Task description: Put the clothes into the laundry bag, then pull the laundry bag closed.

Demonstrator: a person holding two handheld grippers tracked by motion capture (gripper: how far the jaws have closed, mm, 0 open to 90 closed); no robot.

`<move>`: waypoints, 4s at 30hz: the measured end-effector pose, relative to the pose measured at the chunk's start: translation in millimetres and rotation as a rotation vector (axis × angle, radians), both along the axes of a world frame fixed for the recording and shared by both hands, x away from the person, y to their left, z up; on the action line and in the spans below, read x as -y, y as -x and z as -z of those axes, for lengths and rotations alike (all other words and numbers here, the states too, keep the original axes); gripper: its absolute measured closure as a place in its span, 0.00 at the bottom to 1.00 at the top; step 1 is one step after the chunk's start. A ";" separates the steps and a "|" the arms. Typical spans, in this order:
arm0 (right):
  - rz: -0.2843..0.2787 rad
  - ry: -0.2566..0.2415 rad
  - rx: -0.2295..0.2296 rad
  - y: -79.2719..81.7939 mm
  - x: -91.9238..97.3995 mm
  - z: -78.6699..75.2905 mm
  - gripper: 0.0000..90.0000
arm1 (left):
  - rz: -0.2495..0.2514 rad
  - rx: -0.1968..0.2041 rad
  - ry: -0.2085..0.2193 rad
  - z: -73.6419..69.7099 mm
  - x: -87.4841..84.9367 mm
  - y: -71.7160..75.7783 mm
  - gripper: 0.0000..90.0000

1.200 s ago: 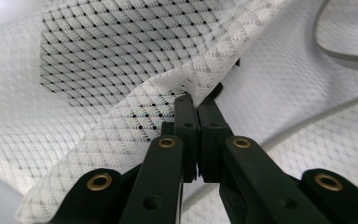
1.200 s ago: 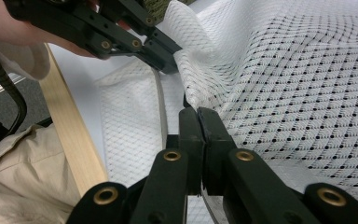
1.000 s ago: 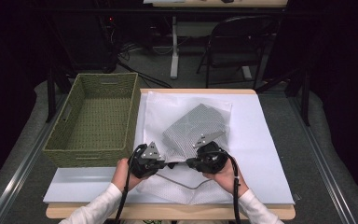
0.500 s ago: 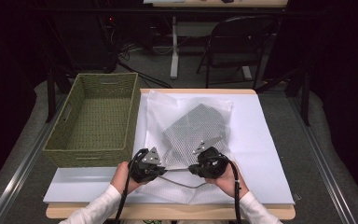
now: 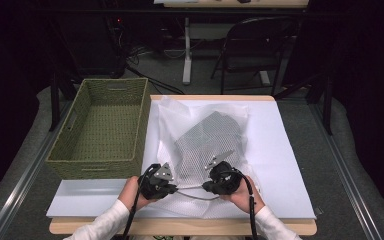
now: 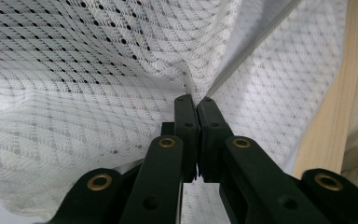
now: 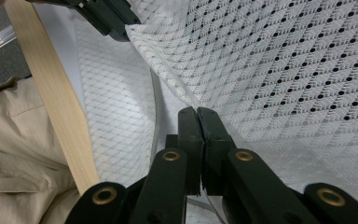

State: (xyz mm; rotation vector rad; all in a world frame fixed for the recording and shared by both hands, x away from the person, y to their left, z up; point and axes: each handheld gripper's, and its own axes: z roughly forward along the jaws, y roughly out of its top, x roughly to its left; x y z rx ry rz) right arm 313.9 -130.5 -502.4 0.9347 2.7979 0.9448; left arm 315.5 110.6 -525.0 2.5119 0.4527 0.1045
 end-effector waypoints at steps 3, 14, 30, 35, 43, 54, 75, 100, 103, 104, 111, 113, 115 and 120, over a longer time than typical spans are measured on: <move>-0.002 0.009 -0.010 -0.6 -0.5 4.0 0.99 | 0.002 0.001 -0.016 1.9 1.9 0.4 0.98; -0.010 0.044 -0.035 -3.3 -3.1 15.0 0.98 | -0.010 -0.011 -0.052 6.9 2.7 -2.6 0.98; -0.025 0.135 -0.033 -8.2 -4.6 31.0 0.99 | -0.023 -0.030 -0.088 13.4 1.4 -6.7 0.96; -0.037 0.129 -0.031 -8.7 -0.8 27.2 0.87 | -0.060 0.002 -0.054 7.6 -0.6 -3.7 0.80; -0.044 0.049 0.034 -6.0 10.4 4.6 0.52 | -0.162 0.047 0.010 -10.8 -14.2 9.4 0.49; -0.064 0.014 0.074 3.1 2.9 -6.4 0.20 | -0.227 -0.018 0.056 -18.2 -46.7 27.2 0.25; -0.100 0.031 0.099 9.8 -8.9 -4.4 0.23 | -0.344 -0.137 0.015 2.1 -65.9 10.0 0.29; -0.155 0.028 0.108 14.4 -23.2 -2.8 0.27 | -0.433 -0.023 0.013 6.0 -47.3 -4.2 0.47; -0.157 0.027 0.105 14.6 -23.2 -2.5 0.27 | -0.429 -0.058 -0.015 9.4 -47.7 -3.3 0.47; -0.159 0.024 0.107 14.7 -23.0 -2.5 0.27 | -0.434 -0.074 -0.019 10.0 -48.9 -1.6 0.48; -0.153 0.021 0.096 15.0 -22.1 -2.4 0.27 | -0.399 -0.121 -0.050 13.0 -58.6 6.8 0.72; -0.161 0.021 0.102 14.8 -22.7 -2.3 0.27 | -0.386 -0.109 -0.056 13.5 -58.7 8.2 0.83; -0.163 0.021 0.104 15.1 -22.7 -2.7 0.27 | -0.369 -0.095 -0.065 13.6 -58.6 8.0 0.92; -0.158 0.024 0.101 15.1 -22.0 -2.8 0.27 | -0.330 -0.137 -0.037 13.7 -58.9 12.6 0.99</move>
